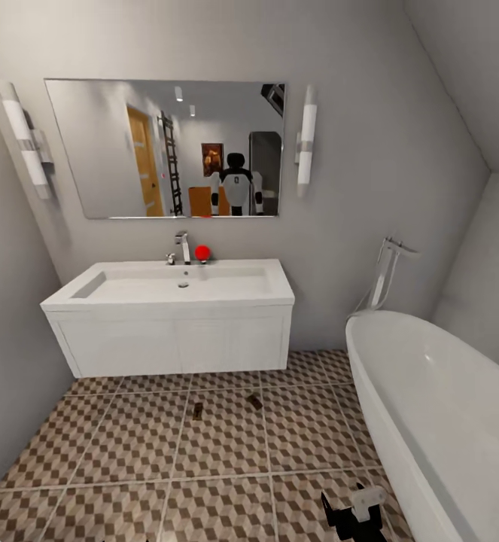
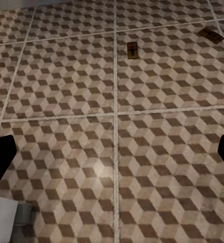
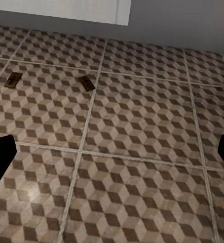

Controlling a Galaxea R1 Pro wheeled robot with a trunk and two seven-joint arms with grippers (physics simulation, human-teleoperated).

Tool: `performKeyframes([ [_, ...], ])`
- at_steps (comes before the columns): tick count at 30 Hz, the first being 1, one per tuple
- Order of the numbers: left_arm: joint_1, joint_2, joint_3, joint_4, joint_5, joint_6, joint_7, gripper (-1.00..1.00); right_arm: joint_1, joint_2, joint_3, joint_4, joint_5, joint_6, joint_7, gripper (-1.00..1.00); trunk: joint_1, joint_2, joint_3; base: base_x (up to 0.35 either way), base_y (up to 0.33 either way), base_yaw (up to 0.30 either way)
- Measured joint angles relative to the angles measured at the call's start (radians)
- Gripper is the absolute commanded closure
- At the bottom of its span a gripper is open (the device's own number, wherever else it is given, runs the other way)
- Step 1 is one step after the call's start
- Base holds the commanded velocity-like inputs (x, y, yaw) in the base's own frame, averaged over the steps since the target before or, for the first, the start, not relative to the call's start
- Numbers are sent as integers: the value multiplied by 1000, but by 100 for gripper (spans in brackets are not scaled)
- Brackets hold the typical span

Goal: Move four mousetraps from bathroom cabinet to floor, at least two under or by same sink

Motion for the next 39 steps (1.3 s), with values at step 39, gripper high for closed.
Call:
performKeyframes([
  [39,4,-1,0,0,0,2,0,-100,2,0,0,0,0,1,0,-100,-150,273,185,0,0,0],
])
